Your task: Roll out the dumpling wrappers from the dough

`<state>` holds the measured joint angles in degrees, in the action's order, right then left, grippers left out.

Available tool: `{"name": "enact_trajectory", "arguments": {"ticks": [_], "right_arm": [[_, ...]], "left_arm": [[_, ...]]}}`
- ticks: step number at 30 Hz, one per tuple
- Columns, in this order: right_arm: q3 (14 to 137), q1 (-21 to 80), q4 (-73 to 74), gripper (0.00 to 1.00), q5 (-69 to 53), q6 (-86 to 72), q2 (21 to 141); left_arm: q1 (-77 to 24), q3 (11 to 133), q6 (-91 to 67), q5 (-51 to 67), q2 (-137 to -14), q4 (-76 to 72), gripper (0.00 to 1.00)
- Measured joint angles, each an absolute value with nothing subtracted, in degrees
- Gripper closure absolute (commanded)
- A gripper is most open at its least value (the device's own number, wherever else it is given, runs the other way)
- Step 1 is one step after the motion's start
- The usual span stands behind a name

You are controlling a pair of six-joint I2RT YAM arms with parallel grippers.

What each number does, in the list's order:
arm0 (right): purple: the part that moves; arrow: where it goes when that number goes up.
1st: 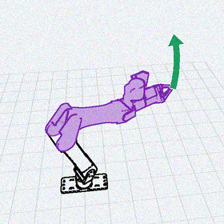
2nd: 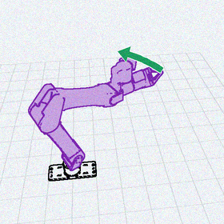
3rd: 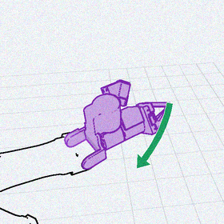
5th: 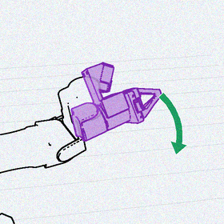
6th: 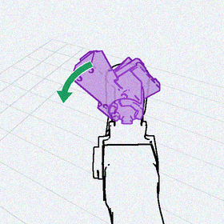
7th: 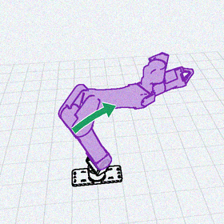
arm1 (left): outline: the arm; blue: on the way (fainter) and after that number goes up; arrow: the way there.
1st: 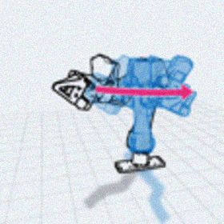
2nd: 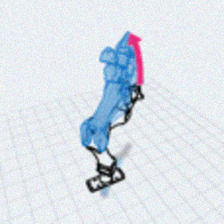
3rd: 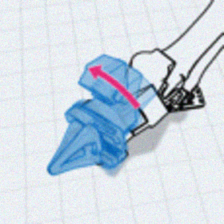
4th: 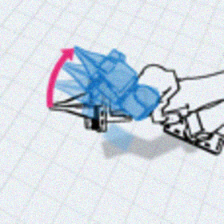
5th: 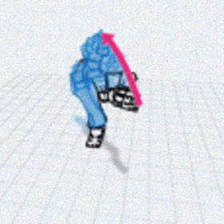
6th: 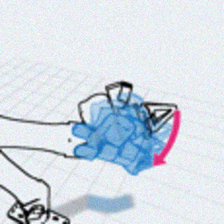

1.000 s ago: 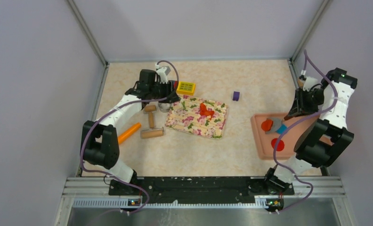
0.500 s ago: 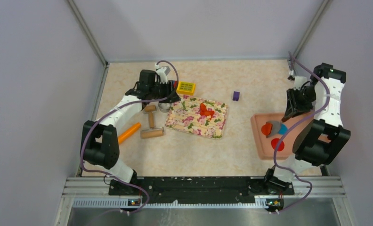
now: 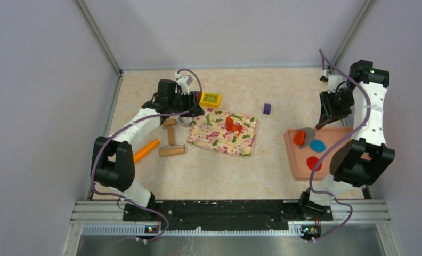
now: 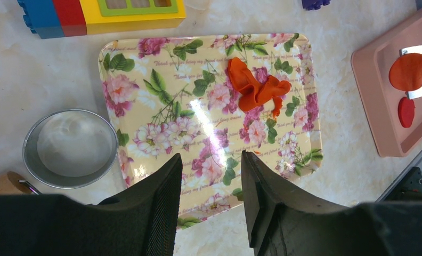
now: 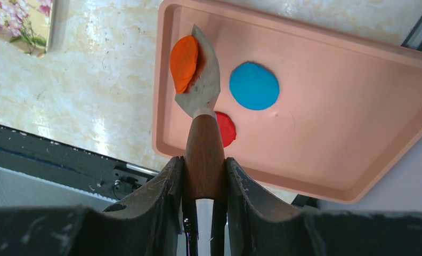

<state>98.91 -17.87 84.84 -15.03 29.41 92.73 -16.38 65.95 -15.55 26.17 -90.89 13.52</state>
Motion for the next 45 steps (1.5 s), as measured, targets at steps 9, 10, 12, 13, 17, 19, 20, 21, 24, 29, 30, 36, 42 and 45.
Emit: {"name": "enact_trajectory", "arguments": {"ticks": [9, 10, 12, 13, 17, 19, 20, 21, 24, 29, 30, 36, 42, 45], "right_arm": [[98.9, -14.9, 85.1, 1.00, -14.6, 30.0, 92.8], [98.9, -14.5, 85.1, 1.00, -14.4, 30.0, 92.9], [98.8, -13.6, 85.0, 1.00, -13.8, 30.3, 93.5], [98.6, -13.2, 84.9, 1.00, -13.6, 30.3, 93.7], [98.0, -12.0, 84.6, 1.00, -11.8, 30.5, 95.4], [97.2, -11.7, 84.0, 1.00, -10.7, 30.7, 95.9], [96.8, -11.6, 83.8, 1.00, -10.2, 30.9, 96.1], [96.4, -11.5, 83.6, 1.00, -9.8, 30.9, 96.2], [95.6, -11.1, 83.6, 1.00, -8.2, 31.0, 96.2], [94.3, -8.6, 83.7, 1.00, -3.8, 31.3, 95.6], [93.8, -7.4, 83.5, 1.00, -2.4, 31.4, 95.2], [90.5, 2.5, 80.8, 1.00, 7.1, 32.6, 91.8], [90.0, 7.0, 79.7, 1.00, 12.1, 34.0, 91.5], [90.0, 7.0, 77.8, 1.00, 13.0, 34.3, 91.5]], "left_arm": [[-16.4, 65.9, -15.6, 26.2, -90.9, 13.5, 0.52], [-16.4, 65.9, -15.5, 26.2, -90.8, 13.5, 0.52], [-16.4, 65.8, -15.5, 26.2, -90.7, 13.5, 0.52], [-16.4, 65.6, -15.5, 26.1, -90.6, 13.5, 0.52], [-16.4, 65.4, -15.5, 26.1, -90.2, 13.5, 0.52], [-16.4, 65.3, -15.5, 26.1, -90.2, 13.5, 0.52], [-16.4, 65.3, -15.5, 26.1, -90.2, 13.5, 0.52], [-16.4, 65.3, -15.5, 26.1, -90.2, 13.5, 0.52], [-16.4, 65.3, -15.5, 26.1, -90.2, 13.5, 0.52], [-16.4, 65.3, -15.5, 26.2, -90.2, 13.5, 0.52], [-16.4, 65.3, -15.5, 26.1, -90.2, 13.5, 0.52], [-16.4, 65.3, -15.5, 26.1, -90.2, 13.3, 0.52], [-16.4, 65.1, -15.6, 26.1, -90.2, 13.2, 0.52], [-16.4, 65.0, -15.6, 26.2, -90.2, 13.2, 0.51]]}}
